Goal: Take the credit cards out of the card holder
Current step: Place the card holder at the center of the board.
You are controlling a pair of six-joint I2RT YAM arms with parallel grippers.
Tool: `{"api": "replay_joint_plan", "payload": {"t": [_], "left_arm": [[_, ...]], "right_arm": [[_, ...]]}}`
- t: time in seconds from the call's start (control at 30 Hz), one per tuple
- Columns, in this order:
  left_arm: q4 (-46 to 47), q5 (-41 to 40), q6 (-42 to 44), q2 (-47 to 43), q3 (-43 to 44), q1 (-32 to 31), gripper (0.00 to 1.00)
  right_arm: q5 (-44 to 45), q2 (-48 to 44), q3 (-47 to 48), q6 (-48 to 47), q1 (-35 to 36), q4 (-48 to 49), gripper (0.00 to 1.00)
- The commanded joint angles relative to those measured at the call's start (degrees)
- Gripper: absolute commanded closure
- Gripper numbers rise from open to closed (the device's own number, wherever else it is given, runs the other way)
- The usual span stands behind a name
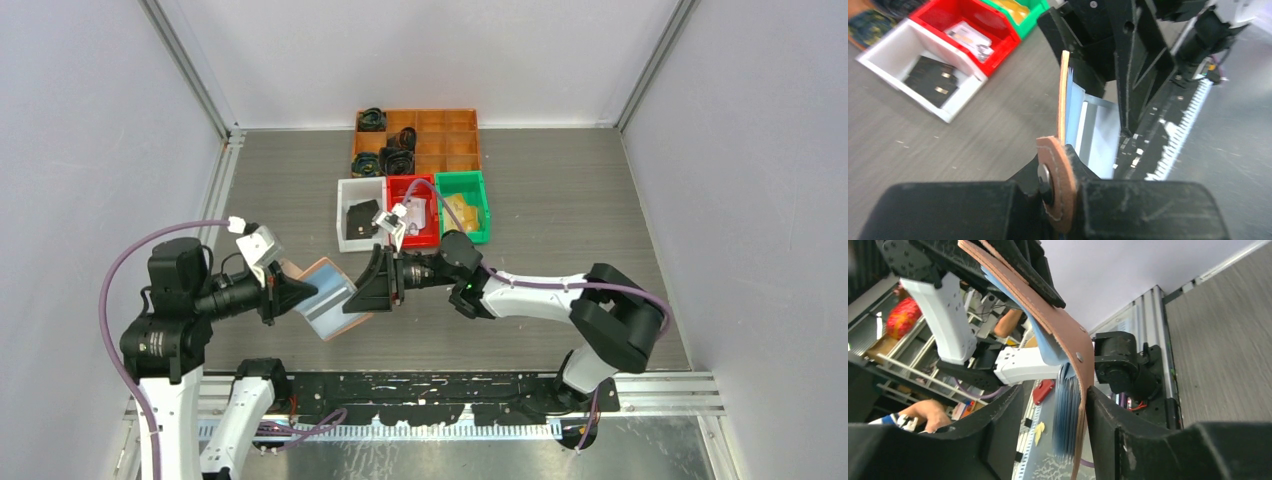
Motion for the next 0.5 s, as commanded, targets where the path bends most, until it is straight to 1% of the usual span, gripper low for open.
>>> {"api": "replay_joint_plan", "payload": {"t": [0.0, 0.03, 0.07, 0.17, 0.23, 0.3, 0.33, 0.4, 0.43, 0.47], "left_arm": [[11.73, -5.49, 4.23, -5.12, -4.3, 0.02, 1.0], [13.18, -6.68, 5.69, -6.4, -5.52, 0.02, 1.0], [14.43, -7.74, 7.55, -7.54, -6.74, 0.02, 1.0], [16.77, -9.7, 13.88, -10.63, -10.59, 0.02, 1.0], [16.63, -9.38, 20.03, -12.49, -13.19, -0.06, 1.0], [15.98, -9.02, 25.96, -12.52, -15.71, -0.15, 1.0], [15.91, -8.93, 28.54, -12.4, -17.12, -0.22, 0.99], [15.65, -8.76, 34.1, -11.86, -20.53, -0.32, 0.99], [15.21, -8.67, 37.31, -11.61, -22.66, -0.33, 0.99], [14.8, -8.89, 42.41, -11.31, -24.8, -0.33, 0.99]], "right_arm": [[6.84, -5.06, 3.87, -4.98, 0.87, -13.71, 0.43], [8.07, -5.19, 3.0, -2.78, 0.87, -10.94, 0.35], [9.19, -5.01, 2.11, -0.47, 0.89, -7.17, 0.29], [11.57, -1.87, 0.01, 10.35, 0.87, 6.32, 0.25], [12.9, 1.5, 0.35, 17.43, 0.8, 12.31, 0.25], [14.2, 4.71, 1.51, 22.32, 0.74, 13.42, 0.29], [14.89, 5.9, 2.0, 23.47, 0.67, 12.06, 0.31], [16.31, 7.12, 1.81, 23.57, 0.42, 8.18, 0.35], [17.33, 7.06, 1.18, 22.89, 0.31, 6.18, 0.35], [18.36, 6.39, 0.51, 21.66, 0.3, 3.79, 0.34]]}}
